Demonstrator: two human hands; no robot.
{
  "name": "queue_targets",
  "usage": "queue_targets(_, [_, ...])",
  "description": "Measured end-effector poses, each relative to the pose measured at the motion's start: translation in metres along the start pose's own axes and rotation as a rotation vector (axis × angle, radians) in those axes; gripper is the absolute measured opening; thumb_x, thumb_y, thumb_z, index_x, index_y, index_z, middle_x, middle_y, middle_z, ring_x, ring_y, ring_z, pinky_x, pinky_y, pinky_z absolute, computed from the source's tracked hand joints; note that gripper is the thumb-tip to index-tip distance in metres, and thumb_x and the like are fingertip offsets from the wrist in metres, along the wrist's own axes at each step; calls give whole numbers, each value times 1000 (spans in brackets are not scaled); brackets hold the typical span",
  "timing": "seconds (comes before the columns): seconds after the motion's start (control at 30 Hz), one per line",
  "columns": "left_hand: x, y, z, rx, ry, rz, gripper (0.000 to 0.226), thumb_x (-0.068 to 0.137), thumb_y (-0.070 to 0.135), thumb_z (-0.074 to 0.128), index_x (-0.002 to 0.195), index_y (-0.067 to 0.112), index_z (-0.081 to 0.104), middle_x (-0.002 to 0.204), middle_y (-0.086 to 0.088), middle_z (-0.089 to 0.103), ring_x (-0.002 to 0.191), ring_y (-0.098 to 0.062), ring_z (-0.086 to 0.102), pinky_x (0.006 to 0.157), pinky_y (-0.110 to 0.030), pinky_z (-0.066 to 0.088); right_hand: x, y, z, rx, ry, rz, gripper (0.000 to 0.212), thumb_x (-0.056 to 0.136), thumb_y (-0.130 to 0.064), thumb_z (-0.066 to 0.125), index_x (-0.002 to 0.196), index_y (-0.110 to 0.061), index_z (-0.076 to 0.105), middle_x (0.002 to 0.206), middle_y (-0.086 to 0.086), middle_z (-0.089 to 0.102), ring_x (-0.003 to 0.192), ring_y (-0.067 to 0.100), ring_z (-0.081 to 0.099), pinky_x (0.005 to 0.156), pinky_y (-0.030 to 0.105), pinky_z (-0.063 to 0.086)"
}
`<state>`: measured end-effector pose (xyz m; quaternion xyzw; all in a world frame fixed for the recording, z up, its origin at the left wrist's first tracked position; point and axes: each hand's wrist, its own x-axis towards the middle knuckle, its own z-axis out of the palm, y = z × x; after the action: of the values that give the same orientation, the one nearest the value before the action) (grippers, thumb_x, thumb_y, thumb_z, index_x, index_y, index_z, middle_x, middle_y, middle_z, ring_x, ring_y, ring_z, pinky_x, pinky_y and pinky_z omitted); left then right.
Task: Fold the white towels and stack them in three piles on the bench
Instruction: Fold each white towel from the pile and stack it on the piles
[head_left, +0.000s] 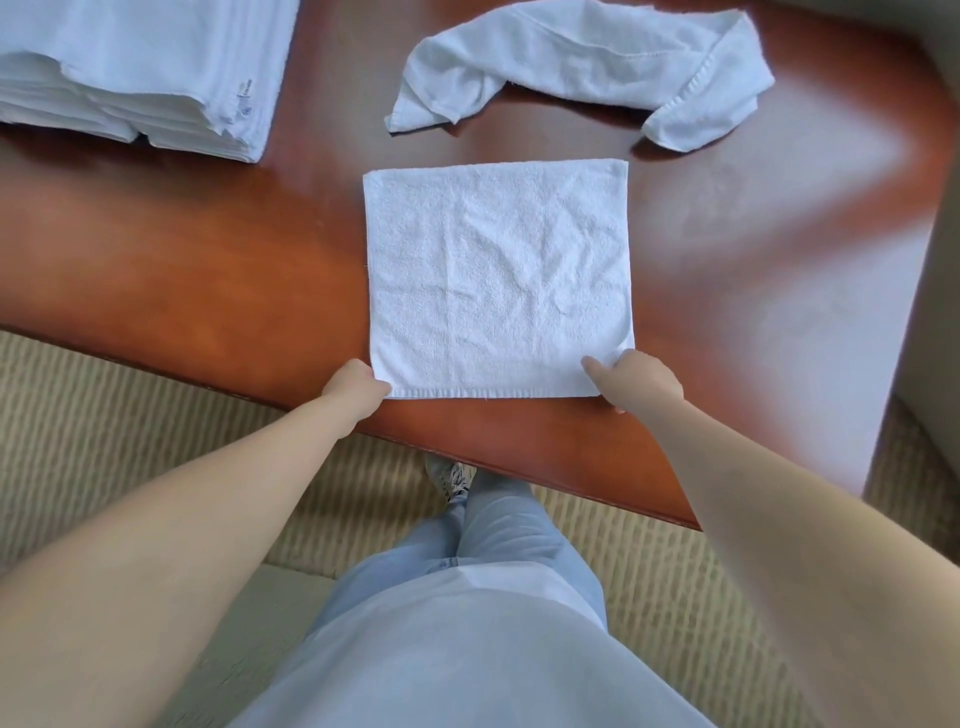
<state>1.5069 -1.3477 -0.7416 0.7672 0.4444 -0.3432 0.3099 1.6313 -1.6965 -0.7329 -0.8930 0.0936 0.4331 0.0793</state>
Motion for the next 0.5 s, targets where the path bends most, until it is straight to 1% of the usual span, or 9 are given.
queue_targets(0.03, [0,-3,0,-20,-10,9,20,92,12,60,79,7,46,92,-14,54,85,-30,60,82,-44,57,0,2,3,103,-7,36,42,89,-55,46,88,-16,61,77,2,73,75,24,70,72,36,57])
queue_targets(0.07, [0,-4,1,-26,-14,20,23,93,14,60,77,12,43,94,-12,55,92,-32,64,91,-48,58,0,3,6,232,-13,74,35,87,-44,48,91,-13,63,77,3,74,74,25,73,75,38,60])
queue_targets(0.1, [-1,-6,1,-38,-9,25,22,94,15,60,79,13,44,96,-11,57,95,-32,65,96,-51,56,0,5,10,363,-13,110,31,85,-35,48,96,-10,63,78,5,75,75,25,74,78,41,63])
queue_targets(0.2, [-4,-9,3,-117,-35,3,10,95,13,56,87,13,50,98,-10,61,86,-26,61,92,-48,56,0,14,19,603,-12,178,34,88,-16,45,115,-2,61,86,11,74,79,27,74,79,43,63])
queue_targets(0.27, [-8,-2,-3,-204,-82,-45,4,97,13,56,95,12,53,102,-10,61,85,-22,59,80,-38,56,-2,16,15,724,-52,245,30,94,-10,47,119,-1,60,87,11,73,73,22,72,69,35,61])
queue_targets(0.33, [-12,13,-20,-431,-118,-81,3,100,14,57,101,11,57,112,-9,61,94,-19,63,73,-29,56,-3,10,-6,892,-73,270,16,96,-6,51,107,-3,63,87,10,72,64,17,70,62,30,57])
queue_targets(0.37, [-14,24,-32,-603,-147,-90,7,101,14,57,108,11,58,117,-9,61,101,-18,64,74,-29,57,-4,3,-22,981,-73,245,9,96,-5,54,99,-5,63,90,10,71,64,15,71,62,29,57])
queue_targets(0.43, [-20,51,-60,-929,-204,-40,21,103,14,54,124,9,58,125,-10,63,110,-22,66,86,-33,58,-8,-16,-64,1178,-64,109,8,95,-4,60,93,-11,64,98,6,69,71,12,74,59,25,60])
queue_targets(0.5, [-30,81,-94,-1187,-229,84,27,104,13,50,129,7,57,125,-11,67,112,-24,67,101,-36,54,-18,-38,-110,1432,-41,-65,9,94,-7,60,98,-14,64,102,4,68,85,14,75,64,24,60])
